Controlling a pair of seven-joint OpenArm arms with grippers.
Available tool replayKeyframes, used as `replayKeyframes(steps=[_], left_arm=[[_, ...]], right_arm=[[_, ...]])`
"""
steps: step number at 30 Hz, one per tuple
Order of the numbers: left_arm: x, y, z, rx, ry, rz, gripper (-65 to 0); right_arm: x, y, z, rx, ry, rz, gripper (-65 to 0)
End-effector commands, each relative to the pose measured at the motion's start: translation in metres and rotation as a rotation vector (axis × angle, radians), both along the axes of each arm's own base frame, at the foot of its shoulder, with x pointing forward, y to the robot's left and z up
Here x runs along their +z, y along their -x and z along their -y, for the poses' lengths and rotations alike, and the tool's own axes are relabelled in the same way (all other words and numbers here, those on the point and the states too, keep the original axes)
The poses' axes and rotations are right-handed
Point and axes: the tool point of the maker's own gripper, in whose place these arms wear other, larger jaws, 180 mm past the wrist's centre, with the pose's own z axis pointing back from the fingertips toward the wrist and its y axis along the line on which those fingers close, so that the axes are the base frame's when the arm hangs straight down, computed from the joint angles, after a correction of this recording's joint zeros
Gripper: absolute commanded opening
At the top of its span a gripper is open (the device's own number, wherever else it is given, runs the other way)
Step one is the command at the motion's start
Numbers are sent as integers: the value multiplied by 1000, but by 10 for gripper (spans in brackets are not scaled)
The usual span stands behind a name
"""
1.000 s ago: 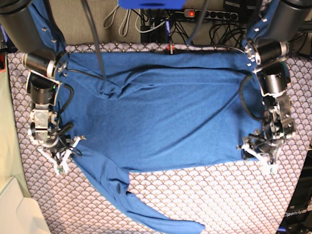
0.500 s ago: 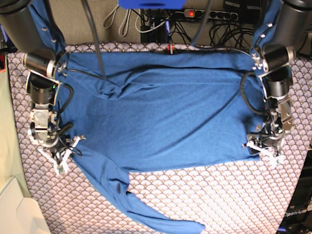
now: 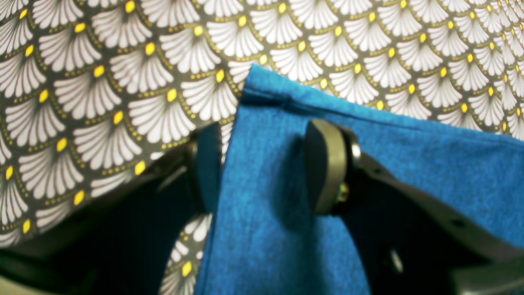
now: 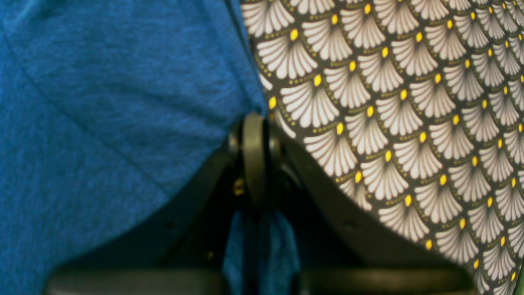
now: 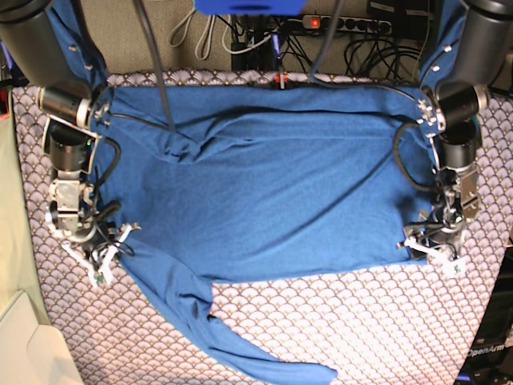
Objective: Fold the T-shirt properly
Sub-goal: 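Lower both grippers to the shirt's side edges and grasp them, then lift the grasped edges and fold the hem onto the collar edge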
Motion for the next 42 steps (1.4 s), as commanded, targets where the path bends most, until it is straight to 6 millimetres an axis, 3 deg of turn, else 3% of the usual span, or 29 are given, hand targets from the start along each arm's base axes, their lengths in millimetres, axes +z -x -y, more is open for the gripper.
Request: replayKeyframes(steps=[1,6,9,11,12,14,19,24,27,31,36,42], left_arm=[[19,-14,-4,3,-8,46,-329],[15,-11,-3,1,-7,35,-349],[14,-10,-2,0,-3,31,-479],[13,-10,-3,0,-6,28,-630],[13,-10,-3,1,-6,28,-650],[12,-9,-3,0,-6,27,-628],[11,-6,-3,0,0,29,-645],[11,-4,-5,-7,2,-6,-645],[37,-14,-10,-22,-40,33,-645],[54,-9,-10,-44,-86,30,-645],[60,9,-4,-70,-136,14,-645],[69,25,11,-97,-172,20,-645]], right_arm=[[17,-12,8,-8,15,37,-650],[17,-12,8,-8,15,37,-650],[17,-12,8,-8,15,37,-650],[16,-12,8,-8,15,36,-650],[16,-12,8,-9,14,36,-650],[16,-11,8,-10,13,36,-650],[19,-13,9,-14,8,44,-650],[40,-13,19,-40,13,126,-650],[47,-5,17,-32,45,168,-650],[59,4,12,-22,78,220,-650],[69,19,10,-12,119,263,-650],[68,42,1,55,143,239,-650]])
